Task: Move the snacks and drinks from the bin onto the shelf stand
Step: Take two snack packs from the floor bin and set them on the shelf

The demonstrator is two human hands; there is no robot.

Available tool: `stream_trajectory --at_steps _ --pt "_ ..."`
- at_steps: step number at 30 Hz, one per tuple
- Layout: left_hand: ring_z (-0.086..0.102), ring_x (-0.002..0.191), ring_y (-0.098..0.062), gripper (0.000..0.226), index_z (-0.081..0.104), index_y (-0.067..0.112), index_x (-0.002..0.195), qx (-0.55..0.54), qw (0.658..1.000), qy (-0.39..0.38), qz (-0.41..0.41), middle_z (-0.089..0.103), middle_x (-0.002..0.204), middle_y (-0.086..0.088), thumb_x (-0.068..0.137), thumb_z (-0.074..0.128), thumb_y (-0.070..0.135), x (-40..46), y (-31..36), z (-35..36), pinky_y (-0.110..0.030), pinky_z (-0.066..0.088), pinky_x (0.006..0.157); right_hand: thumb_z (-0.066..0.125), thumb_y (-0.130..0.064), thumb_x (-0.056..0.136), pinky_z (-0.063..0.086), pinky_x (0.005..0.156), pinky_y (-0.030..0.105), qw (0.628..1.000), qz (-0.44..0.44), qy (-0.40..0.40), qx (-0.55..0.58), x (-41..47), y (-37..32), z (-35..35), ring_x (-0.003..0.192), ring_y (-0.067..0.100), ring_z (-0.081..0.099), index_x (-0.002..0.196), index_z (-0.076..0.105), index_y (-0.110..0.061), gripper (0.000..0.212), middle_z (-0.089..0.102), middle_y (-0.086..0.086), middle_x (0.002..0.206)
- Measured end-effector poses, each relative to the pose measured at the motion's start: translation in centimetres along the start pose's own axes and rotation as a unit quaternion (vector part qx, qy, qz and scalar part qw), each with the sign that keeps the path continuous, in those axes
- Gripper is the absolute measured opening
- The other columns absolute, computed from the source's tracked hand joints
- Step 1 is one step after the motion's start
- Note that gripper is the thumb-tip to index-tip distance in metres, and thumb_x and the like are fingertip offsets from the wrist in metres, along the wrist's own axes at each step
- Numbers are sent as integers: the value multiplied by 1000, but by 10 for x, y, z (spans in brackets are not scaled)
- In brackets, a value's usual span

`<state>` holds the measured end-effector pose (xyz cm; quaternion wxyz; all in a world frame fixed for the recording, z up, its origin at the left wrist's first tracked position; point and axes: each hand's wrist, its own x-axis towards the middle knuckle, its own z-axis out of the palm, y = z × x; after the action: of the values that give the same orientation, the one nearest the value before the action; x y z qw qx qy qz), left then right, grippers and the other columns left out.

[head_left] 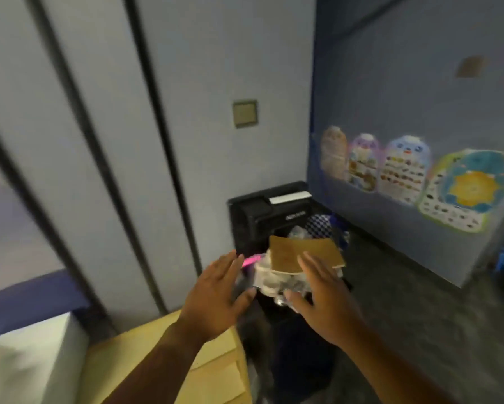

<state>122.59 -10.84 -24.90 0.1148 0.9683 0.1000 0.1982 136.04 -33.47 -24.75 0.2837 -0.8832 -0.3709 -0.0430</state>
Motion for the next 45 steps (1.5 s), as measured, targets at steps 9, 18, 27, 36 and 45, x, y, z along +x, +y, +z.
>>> stream_trajectory --at_steps 9,18,27,36,45 --pt "7 153 -7 91 19 27 159 90 973 79 -199 9 166 9 87 13 82 -212 -148 -208 -33 8 126 42 -71 93 16 125 32 971 -211 -97 49 -6 -307 87 157 10 7 162 18 -29 85 10 -11 170" --pt "33 148 -25 93 38 14 153 165 905 106 -377 34 160 -8 90 18 79 -505 -245 -382 -48 30 119 26 -81 82 24 125 39 904 -371 -180 112 -126 -606 193 157 16 12 161 19 -29 95 9 -12 170" --pt "15 153 -15 90 23 24 158 199 828 121 -510 16 167 5 88 19 80 -694 -293 -444 -39 19 125 47 -61 99 24 123 40 823 -477 -279 128 -230 -779 285 157 14 8 162 12 -31 78 7 -11 171" --pt "10 154 -16 85 9 34 159 178 769 87 -608 8 168 10 88 21 80 -778 -356 -456 -43 21 124 44 -64 98 27 124 41 770 -522 -345 127 -266 -882 388 157 16 9 162 13 -29 79 7 -8 171" --pt "13 154 -17 93 11 34 159 119 752 41 -647 11 167 9 82 12 86 -868 -431 -406 -42 24 123 48 -61 98 26 122 39 759 -496 -410 94 -301 -902 490 157 17 8 162 9 -30 81 5 -8 171"
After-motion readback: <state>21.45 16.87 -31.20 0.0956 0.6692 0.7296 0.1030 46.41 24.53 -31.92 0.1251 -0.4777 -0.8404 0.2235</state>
